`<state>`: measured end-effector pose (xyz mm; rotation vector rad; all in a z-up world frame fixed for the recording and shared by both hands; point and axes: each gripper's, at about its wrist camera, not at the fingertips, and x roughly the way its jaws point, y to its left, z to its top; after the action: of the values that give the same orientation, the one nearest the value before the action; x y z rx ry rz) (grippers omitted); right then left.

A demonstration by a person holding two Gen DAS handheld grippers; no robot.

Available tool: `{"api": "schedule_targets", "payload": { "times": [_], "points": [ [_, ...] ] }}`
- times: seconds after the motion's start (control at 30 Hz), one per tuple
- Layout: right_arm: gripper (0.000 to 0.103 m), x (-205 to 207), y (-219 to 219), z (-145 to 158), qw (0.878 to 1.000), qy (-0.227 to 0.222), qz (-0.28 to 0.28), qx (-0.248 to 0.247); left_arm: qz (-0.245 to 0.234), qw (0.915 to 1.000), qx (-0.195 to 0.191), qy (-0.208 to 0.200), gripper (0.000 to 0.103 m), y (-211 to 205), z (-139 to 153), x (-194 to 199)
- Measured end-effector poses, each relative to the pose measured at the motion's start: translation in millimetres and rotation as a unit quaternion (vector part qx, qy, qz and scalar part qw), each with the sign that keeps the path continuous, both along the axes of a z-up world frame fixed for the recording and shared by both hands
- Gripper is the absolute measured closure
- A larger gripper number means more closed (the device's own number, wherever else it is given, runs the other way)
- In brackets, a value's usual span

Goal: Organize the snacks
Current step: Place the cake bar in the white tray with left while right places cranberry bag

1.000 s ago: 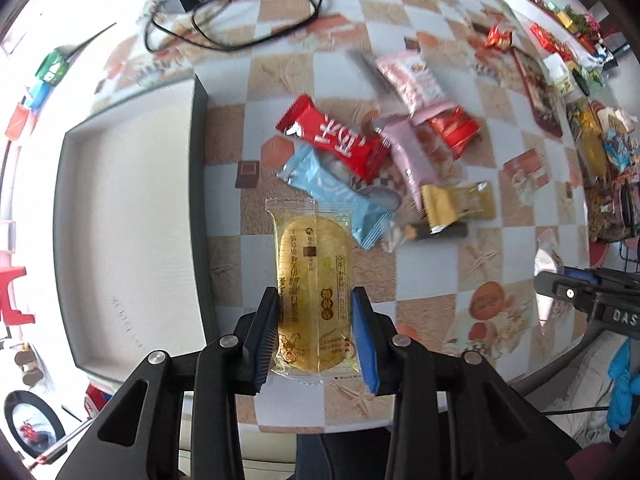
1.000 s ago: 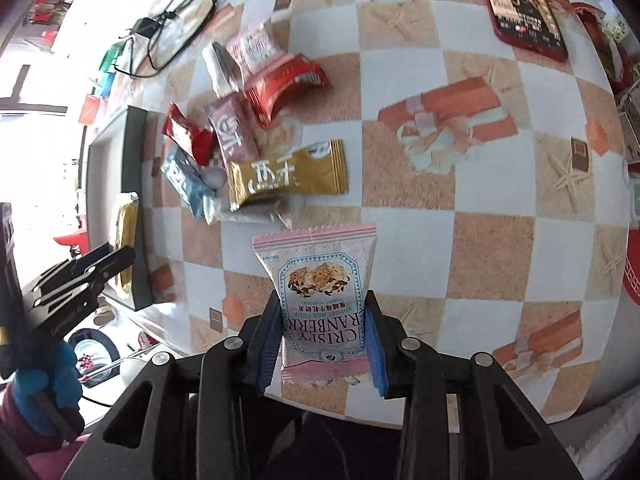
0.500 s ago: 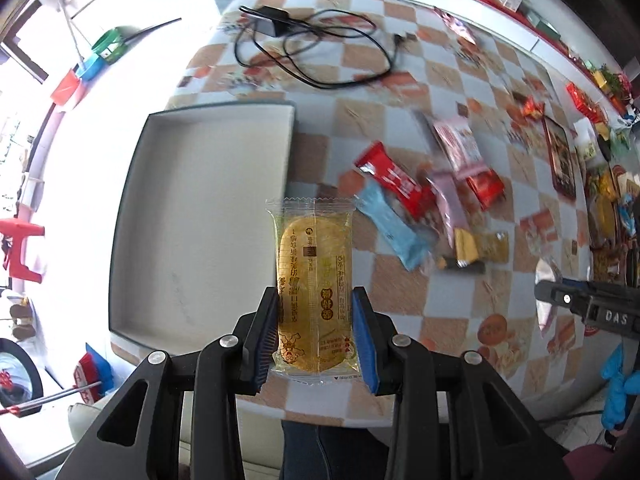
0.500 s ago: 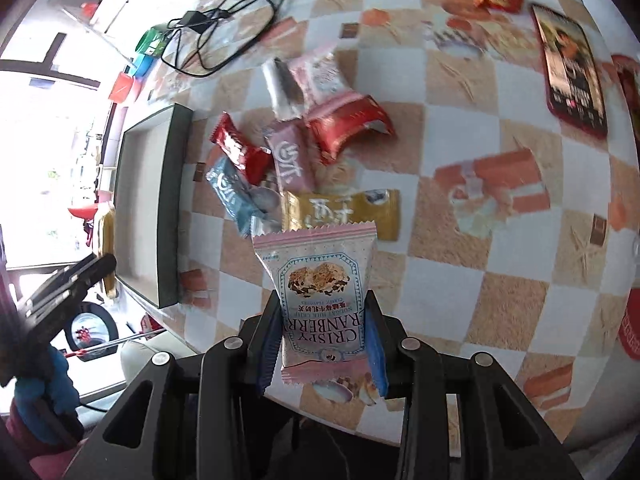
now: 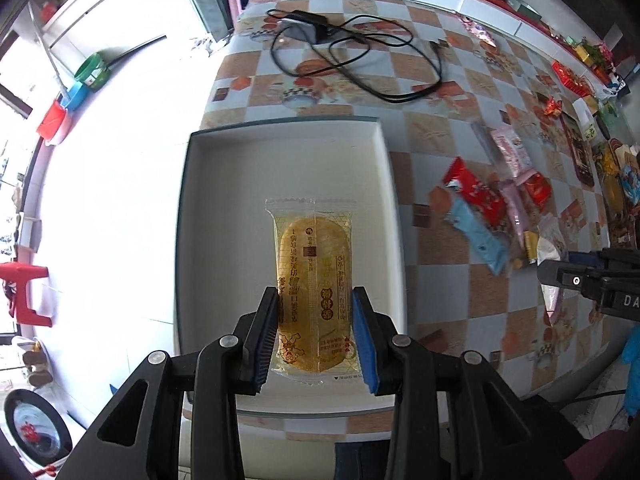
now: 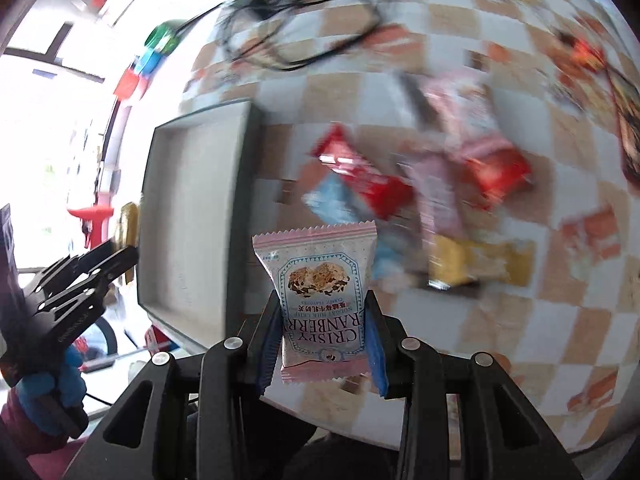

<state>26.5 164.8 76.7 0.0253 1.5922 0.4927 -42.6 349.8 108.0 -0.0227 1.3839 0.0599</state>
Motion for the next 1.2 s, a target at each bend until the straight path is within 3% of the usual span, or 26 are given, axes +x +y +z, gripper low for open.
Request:
{"api": "schedule_targets", "payload": {
  "times": [0.33,0.53,1.07,1.17,1.2],
  "points": [
    [0.064,8,88,-5,0.996,0.004,0.091,-0.024,0.048,0.9986,-0.015,0.016,0.064,42,-26,-19],
    [0.064,4,129,-21,0.991,0.030,0.125,-0.023,0.044,0.9984,-0.018,0.032,0.064,45,-40,-22],
    [0.064,8,164,-59,0.991,0.073,0.111,-0.027,0.014,0.9966,-0.010,0.080,0.064,46,-77,-28],
    [0.058,12,158,-58,0.991,0.076,0.108,-0.030,0.015,0.9966,-0.011,0.080,0.053,44,-77,-31],
    [0.049,12,157,-58,0.991,0.077,0.108,-0.032,0.017,0.9967,-0.011,0.079,0.038,44,-77,-31]
  ]
}}
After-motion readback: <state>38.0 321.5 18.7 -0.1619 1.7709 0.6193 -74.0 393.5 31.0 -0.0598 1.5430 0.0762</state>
